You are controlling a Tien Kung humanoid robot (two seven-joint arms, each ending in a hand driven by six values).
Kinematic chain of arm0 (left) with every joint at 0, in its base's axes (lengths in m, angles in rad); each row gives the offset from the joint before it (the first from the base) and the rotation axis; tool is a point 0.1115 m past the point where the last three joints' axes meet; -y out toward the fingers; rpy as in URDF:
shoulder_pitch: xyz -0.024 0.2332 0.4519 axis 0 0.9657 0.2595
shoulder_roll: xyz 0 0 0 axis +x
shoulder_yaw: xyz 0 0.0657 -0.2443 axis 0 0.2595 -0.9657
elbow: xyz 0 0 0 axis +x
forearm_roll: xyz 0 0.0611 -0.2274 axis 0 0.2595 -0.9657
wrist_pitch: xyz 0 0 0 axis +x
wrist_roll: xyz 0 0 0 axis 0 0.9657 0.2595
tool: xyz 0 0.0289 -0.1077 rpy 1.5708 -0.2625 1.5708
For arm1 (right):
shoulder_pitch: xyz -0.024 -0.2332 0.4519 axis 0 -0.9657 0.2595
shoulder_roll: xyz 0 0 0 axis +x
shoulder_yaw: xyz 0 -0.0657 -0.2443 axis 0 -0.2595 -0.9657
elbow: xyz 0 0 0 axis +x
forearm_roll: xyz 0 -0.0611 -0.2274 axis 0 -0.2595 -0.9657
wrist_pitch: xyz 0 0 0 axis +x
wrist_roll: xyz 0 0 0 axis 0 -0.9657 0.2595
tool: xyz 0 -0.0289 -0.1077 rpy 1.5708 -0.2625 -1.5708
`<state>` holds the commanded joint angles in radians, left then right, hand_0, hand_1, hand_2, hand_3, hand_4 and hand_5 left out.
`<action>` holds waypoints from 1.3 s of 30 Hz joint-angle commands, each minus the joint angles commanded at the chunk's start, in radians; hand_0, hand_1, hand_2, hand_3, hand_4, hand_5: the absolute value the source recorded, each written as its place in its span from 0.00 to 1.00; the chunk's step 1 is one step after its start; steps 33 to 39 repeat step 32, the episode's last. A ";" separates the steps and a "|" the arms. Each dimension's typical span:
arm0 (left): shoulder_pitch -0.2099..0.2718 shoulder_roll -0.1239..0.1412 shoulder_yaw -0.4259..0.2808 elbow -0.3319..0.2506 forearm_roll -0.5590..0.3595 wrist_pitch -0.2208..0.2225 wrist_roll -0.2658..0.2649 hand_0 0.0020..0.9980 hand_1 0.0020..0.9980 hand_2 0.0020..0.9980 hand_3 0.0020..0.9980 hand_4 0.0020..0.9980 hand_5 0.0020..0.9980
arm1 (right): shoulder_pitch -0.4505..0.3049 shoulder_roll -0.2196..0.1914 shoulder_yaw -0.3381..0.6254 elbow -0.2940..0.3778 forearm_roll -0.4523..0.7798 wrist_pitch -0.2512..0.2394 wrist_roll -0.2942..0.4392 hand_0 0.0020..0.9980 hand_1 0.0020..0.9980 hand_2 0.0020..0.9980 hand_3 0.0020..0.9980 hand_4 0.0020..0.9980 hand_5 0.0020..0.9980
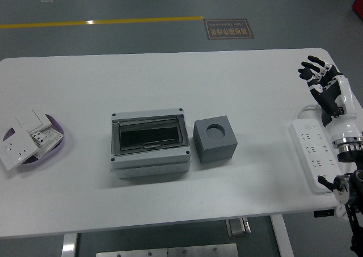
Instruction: Pick up the cylinder from the cube,place it in the box,flap close box
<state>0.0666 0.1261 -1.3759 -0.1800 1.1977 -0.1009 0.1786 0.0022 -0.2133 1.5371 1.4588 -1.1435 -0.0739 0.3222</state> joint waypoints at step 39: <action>0.013 -0.014 -0.018 0.000 0.004 0.001 0.002 0.64 0.67 0.66 0.70 0.75 0.31 | 0.009 0.012 -0.052 -0.018 0.008 -0.004 -0.001 0.75 0.67 0.69 0.69 0.80 0.39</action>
